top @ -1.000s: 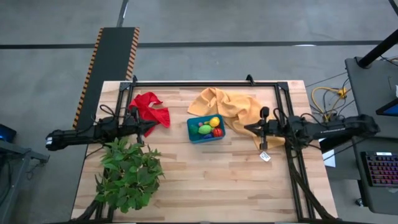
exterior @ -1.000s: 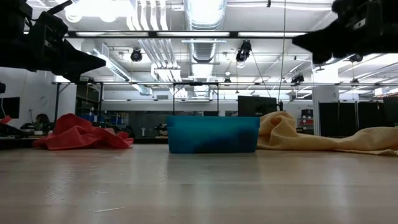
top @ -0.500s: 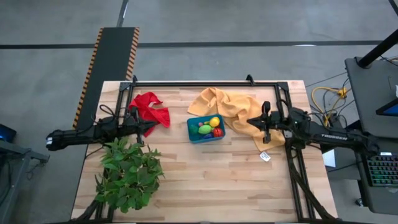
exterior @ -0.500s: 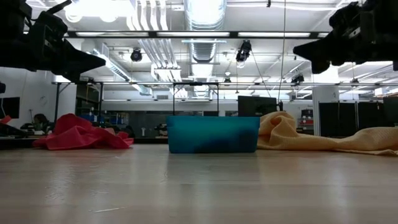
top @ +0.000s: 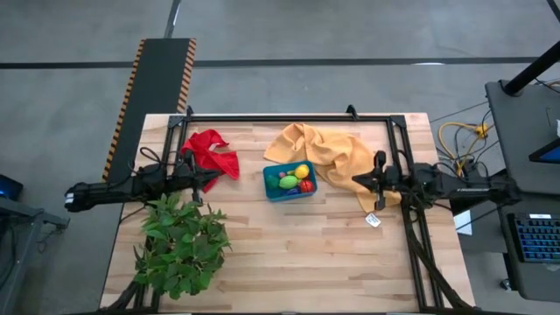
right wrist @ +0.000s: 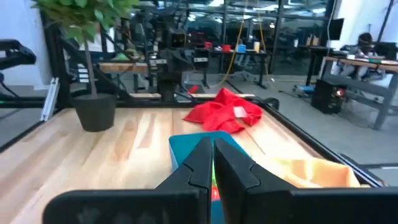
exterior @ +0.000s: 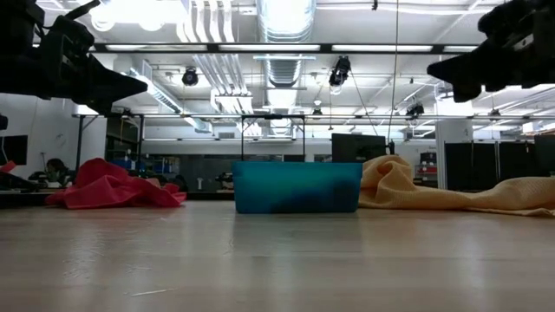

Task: Pick and placing Produce into tupperware
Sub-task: Return to Home Position

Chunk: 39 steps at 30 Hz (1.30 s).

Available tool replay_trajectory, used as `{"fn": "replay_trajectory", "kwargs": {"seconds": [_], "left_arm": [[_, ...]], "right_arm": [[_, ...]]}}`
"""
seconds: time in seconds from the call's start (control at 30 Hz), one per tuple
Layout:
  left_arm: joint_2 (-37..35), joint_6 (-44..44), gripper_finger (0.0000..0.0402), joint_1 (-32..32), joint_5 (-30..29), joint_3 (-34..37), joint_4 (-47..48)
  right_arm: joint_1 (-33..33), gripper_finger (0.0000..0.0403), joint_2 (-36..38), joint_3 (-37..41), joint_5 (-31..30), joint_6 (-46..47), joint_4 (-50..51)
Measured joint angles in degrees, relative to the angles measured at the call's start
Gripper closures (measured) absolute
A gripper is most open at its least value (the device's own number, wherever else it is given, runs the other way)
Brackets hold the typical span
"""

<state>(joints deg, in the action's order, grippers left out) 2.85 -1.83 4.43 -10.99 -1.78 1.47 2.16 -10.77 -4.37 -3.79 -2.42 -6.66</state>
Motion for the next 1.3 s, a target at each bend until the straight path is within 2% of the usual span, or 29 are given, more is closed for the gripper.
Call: {"fn": "replay_trajectory", "kwargs": {"seconds": [0.13, 0.33, 0.57, 1.03, 1.3], "left_arm": [[0.1, 0.0, 0.0402, 0.0, 0.0, 0.0, 0.0], [0.0, 0.1, 0.0402, 0.0, 0.5, 0.0, 0.3], [0.0, 2.5, 0.0402, 0.0, 3.9, 0.0, 0.9], [0.4, 1.6, 0.0402, 0.0, 4.2, 0.0, 0.7], [0.5, 1.5, 0.0402, 0.0, 4.2, 0.0, 0.2]], "right_arm": [[-0.6, 0.0395, 3.6, 2.3, -1.8, 0.2, 2.6], [-0.6, 0.0394, 10.6, 3.3, -1.0, 0.7, 6.3], [-0.7, 0.0394, 9.4, 3.3, -0.3, 1.8, 7.0], [-0.6, 0.0394, 9.2, 3.3, -0.5, 0.0, 6.3], [-0.6, 0.0394, 9.2, 3.3, -0.4, 2.0, 6.3]]}}
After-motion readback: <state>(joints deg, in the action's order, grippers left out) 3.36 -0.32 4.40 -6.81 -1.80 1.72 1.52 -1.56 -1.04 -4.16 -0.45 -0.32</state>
